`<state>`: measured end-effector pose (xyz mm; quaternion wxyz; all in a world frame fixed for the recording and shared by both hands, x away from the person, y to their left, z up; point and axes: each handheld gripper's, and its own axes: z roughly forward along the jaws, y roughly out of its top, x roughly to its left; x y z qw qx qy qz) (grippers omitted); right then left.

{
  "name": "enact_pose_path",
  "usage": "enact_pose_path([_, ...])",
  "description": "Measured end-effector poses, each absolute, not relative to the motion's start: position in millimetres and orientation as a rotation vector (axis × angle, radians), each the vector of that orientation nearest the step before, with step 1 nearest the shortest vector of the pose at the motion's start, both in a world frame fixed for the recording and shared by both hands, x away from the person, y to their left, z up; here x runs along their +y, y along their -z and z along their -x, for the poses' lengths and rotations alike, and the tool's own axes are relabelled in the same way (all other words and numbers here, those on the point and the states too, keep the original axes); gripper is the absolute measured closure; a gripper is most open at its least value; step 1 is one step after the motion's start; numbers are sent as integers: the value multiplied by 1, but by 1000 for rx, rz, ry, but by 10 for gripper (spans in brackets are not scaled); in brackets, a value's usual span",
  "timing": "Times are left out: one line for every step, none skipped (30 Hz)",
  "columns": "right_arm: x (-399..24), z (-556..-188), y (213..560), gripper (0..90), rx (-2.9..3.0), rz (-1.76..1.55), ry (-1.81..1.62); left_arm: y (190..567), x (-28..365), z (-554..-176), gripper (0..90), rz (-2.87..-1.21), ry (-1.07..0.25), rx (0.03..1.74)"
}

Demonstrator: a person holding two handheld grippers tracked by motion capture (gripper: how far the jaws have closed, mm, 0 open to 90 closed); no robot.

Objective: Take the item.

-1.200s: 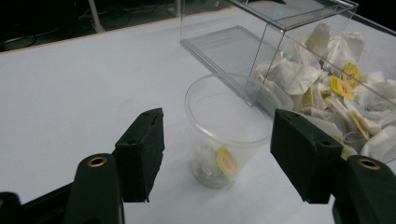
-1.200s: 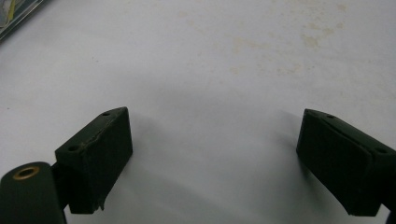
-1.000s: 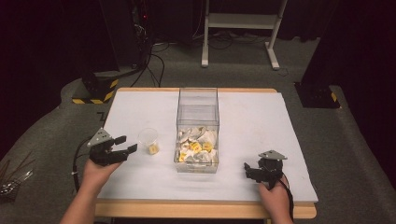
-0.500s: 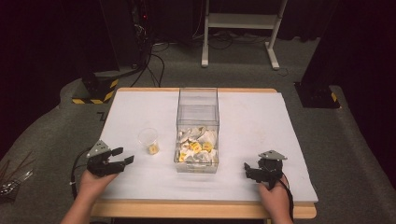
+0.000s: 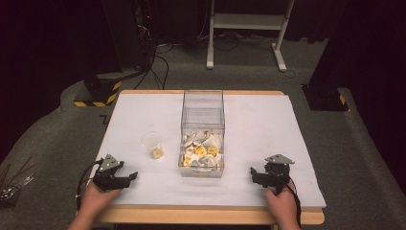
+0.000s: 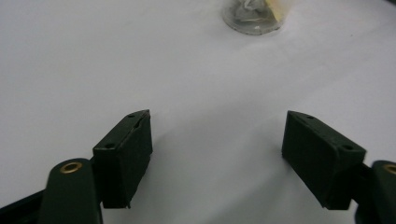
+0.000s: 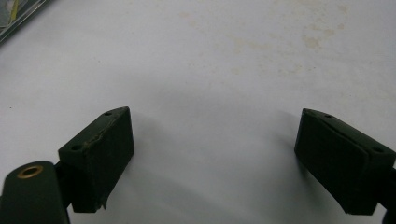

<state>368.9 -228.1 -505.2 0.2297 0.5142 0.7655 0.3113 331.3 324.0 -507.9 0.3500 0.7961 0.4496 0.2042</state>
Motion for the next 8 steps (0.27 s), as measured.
enact_pose_path([-228, -369, 505, 117, 2106, -1415, -857, 508, 324, -331, 247, -2058, -527, 1167])
enact_pose_path([-228, -369, 505, 118, 2106, -1415, -856, 508, 324, -331, 247, -2060, -532, 1163])
enact_pose_path([-228, -369, 505, 118, 2106, -1415, -856, 508, 324, -331, 247, -2060, -532, 1163])
enact_pose_path([-228, -369, 505, 118, 2106, -1415, -857, 508, 324, -331, 247, -2057, -533, 1165])
enact_pose_path([-228, -369, 505, 117, 2106, -1416, -857, 508, 324, -331, 248, -2056, -533, 1165])
enact_pose_path([-228, -369, 505, 117, 2108, -1418, -858, 508, 324, -330, 248, -2055, -534, 1167])
enact_pose_path([-228, -369, 505, 117, 2108, -1419, -858, 508, 324, -330, 249, -2054, -534, 1166])
enact_pose_path([-228, -369, 505, 117, 2108, -1419, -858, 508, 324, -330, 249, -2054, -534, 1166])
